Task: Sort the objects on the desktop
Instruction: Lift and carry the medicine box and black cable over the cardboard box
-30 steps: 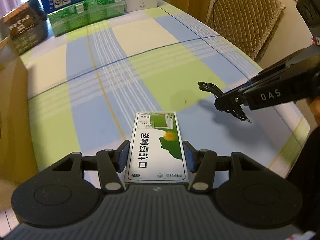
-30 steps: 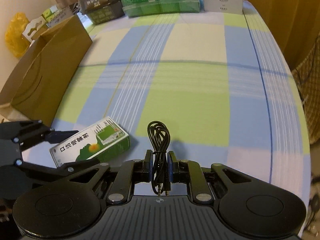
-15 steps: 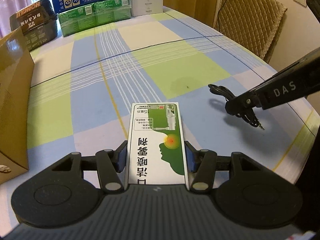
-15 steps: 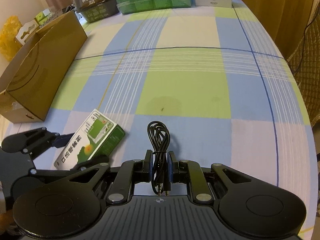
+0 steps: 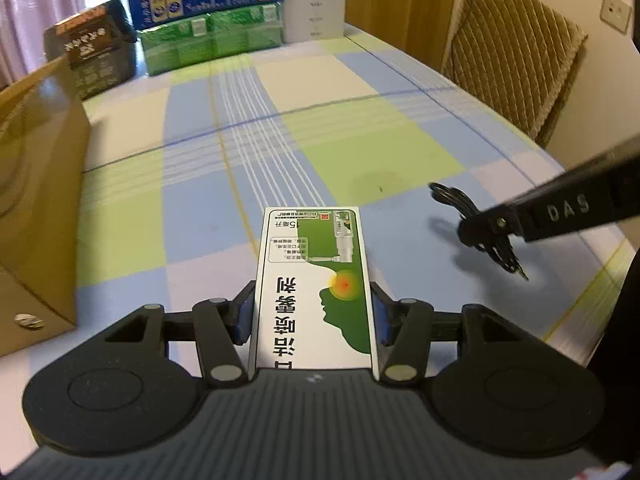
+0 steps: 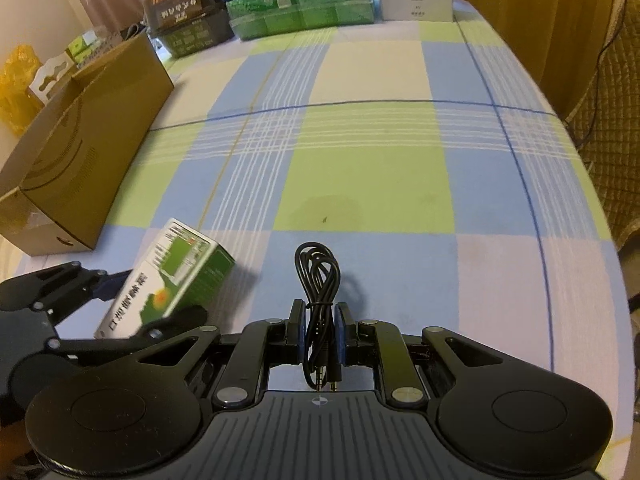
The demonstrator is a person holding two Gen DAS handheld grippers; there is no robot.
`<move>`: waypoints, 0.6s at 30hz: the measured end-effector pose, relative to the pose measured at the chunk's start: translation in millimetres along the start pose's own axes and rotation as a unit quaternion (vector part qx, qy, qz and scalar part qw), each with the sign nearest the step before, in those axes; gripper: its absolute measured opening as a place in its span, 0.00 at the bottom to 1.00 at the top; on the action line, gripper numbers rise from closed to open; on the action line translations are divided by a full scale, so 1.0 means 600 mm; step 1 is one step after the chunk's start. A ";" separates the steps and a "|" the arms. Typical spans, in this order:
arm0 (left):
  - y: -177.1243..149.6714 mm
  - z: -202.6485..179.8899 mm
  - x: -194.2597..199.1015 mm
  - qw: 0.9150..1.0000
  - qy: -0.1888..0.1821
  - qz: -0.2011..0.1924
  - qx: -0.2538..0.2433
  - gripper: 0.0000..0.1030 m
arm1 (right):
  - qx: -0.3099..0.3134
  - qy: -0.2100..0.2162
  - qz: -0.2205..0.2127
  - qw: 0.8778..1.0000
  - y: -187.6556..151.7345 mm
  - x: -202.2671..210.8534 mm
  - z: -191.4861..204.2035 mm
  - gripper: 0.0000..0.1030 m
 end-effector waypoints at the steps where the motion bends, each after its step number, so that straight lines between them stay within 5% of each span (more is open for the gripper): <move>1: 0.002 0.001 0.009 1.000 0.001 -0.003 0.005 0.49 | -0.001 -0.001 -0.003 1.000 -0.002 0.008 0.000 0.11; 18: -0.001 0.003 0.151 0.997 0.014 -0.036 0.060 0.49 | 0.028 -0.009 -0.065 0.997 -0.023 0.130 0.060 0.11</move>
Point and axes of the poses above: each gripper's, at about its wrist camera, not at the fingertips, and x roughly against the way its jaws point, z to its left, y to its top, the point moved 9 cm from there along -x, roughly the way its jaws point, and after that the axes turned 7 degrees about z, right-handed, at the moved point
